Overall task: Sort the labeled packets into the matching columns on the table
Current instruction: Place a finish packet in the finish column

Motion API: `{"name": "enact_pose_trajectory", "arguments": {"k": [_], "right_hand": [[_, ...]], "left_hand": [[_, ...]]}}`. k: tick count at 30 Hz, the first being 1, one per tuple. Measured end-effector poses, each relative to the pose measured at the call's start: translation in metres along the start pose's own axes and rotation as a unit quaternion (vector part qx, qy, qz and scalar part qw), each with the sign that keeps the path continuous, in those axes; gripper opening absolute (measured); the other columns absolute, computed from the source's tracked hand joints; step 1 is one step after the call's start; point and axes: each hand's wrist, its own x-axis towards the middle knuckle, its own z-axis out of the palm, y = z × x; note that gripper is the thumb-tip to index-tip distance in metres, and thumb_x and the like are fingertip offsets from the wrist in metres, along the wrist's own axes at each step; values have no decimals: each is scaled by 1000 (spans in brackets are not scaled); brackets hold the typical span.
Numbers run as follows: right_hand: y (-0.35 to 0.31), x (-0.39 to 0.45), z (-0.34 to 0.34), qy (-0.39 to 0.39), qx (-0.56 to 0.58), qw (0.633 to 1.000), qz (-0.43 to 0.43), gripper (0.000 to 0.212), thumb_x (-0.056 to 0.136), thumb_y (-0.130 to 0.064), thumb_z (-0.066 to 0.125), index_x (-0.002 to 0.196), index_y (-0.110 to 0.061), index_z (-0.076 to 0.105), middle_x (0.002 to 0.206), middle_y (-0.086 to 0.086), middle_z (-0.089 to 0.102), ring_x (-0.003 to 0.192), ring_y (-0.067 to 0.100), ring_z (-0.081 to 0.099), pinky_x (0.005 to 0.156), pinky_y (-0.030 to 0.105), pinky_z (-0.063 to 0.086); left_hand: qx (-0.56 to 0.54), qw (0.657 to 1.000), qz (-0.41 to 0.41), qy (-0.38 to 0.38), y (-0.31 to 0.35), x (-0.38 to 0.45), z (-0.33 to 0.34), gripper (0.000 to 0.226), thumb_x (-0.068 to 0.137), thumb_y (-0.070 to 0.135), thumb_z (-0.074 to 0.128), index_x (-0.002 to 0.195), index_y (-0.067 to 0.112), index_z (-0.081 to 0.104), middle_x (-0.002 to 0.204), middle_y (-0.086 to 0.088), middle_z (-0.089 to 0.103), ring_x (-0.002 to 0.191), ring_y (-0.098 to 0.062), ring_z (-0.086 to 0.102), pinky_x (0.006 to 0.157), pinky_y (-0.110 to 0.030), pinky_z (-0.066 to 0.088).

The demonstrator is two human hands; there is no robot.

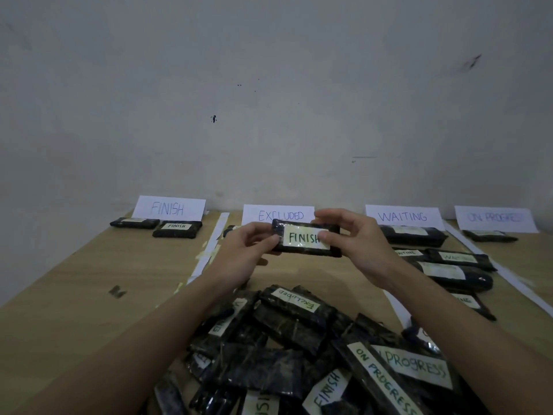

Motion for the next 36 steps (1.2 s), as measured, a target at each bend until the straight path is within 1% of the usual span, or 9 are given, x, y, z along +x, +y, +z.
{"name": "enact_pose_trajectory", "arguments": {"k": [4, 8, 9, 13, 17, 19, 23, 27, 36], "right_hand": [[-8, 2, 18, -46, -115, 992, -36, 30, 76, -9, 73, 102, -22, 66, 101, -8, 67, 97, 11, 63, 83, 23, 53], [-18, 8, 51, -117, -304, 935, -141, 61, 58, -23, 86, 113, -22, 62, 103, -8, 59, 91, 5, 53, 77, 4, 38], [-20, 11, 62, -131, -330, 921, -158, 63, 58, -25, 86, 116, -20, 61, 104, -6, 58, 92, 6, 52, 78, 5, 37], [-23, 23, 112, -144, -405, 880, -202, 57, 69, -35, 77, 121, -25, 57, 112, -5, 61, 103, 15, 51, 90, 33, 43], [-19, 48, 169, -177, -485, 827, -222, 54, 77, -43, 67, 127, -30, 50, 121, -7, 57, 111, 16, 43, 92, 33, 36], [-15, 62, 198, -192, -508, 809, -226, 53, 80, -45, 64, 129, -29, 49, 125, -6, 56, 114, 16, 44, 94, 34, 36], [4, 89, 259, -189, -502, 816, -213, 53, 81, -48, 63, 126, -24, 52, 125, -1, 57, 115, 20, 48, 95, 38, 38], [28, 115, 314, -174, -488, 832, -198, 53, 80, -48, 63, 126, -23, 53, 121, 2, 58, 111, 21, 51, 92, 37, 40], [70, 189, 398, -184, -486, 838, -165, 44, 86, -39, 57, 125, -19, 54, 123, 8, 52, 112, 25, 50, 92, 40, 35]], "left_hand": [[-29, 999, -22, 2, -2, -9, -17, 11, 89, 8, 56, 91, 18, 60, 85, 1, 69, 71, -7, 66, 65, -22, 47], [-53, 997, -53, 35, -11, -15, -50, 13, 89, 8, 55, 102, 10, 58, 94, -5, 68, 72, -9, 66, 64, -20, 48], [-50, 996, -59, 44, -14, -17, -60, 16, 90, 9, 55, 106, 9, 58, 97, -6, 68, 75, -10, 65, 65, -20, 48], [-25, 995, -56, 77, -23, -25, -106, 12, 90, 9, 54, 98, 16, 61, 92, -2, 69, 75, -9, 65, 69, -23, 48], [129, 984, -34, 115, -43, -28, -162, 16, 93, 12, 49, 102, 17, 61, 88, -2, 67, 71, -4, 62, 59, -14, 46], [225, 965, -27, 130, -61, -30, -193, 16, 93, 16, 49, 104, 17, 62, 94, -3, 65, 81, -7, 59, 62, -15, 47], [451, 888, -27, 80, -99, -35, -244, 45, 92, 37, 35, 123, 11, 54, 125, -5, 55, 114, -18, 50, 98, -28, 39], [535, 842, -54, 46, -123, -33, -268, 45, 96, 38, 33, 136, 19, 40, 143, 2, 39, 131, -15, 35, 109, -31, 28], [535, 842, -25, 57, -147, -27, -283, 53, 92, 46, 29, 142, 29, 29, 148, 13, 28, 136, -3, 22, 111, -25, 12]]}}
